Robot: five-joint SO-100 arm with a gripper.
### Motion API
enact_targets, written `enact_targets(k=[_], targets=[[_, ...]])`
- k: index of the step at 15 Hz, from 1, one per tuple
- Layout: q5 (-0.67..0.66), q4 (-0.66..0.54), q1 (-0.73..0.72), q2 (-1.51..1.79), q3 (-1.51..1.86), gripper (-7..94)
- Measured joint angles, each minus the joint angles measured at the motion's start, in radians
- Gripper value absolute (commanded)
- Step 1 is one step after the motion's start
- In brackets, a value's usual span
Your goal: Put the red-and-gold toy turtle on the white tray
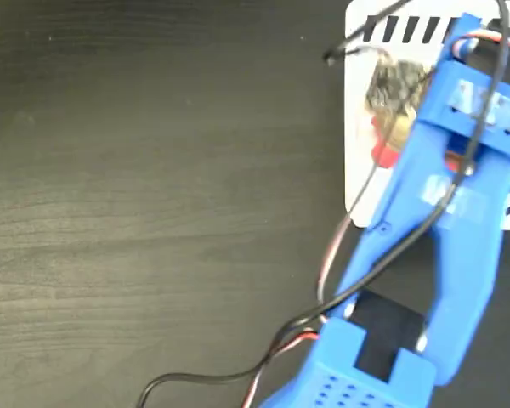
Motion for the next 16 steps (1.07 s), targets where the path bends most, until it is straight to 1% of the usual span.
enact_targets(k=[2, 3, 5, 8, 11, 12, 14, 15, 16], targets=[[0.086, -0.19, -0.066, 0.146, 0.13, 0], [0.103, -0.262, -0.101, 0.218, 0.204, 0], [0.149, -0.408, -0.224, 0.434, 0.391, 0], [0.233, -0.503, -0.417, 0.802, 0.66, 0], [0.247, -0.629, -0.558, 1.141, 1.069, 0], [0.235, -0.66, -0.575, 1.266, 1.229, 0], [0.193, -0.661, -0.64, 1.497, 1.503, 0], [0.172, -0.627, -0.655, 1.615, 1.618, 0], [0.16, -0.568, -0.652, 1.713, 1.7, 0]])
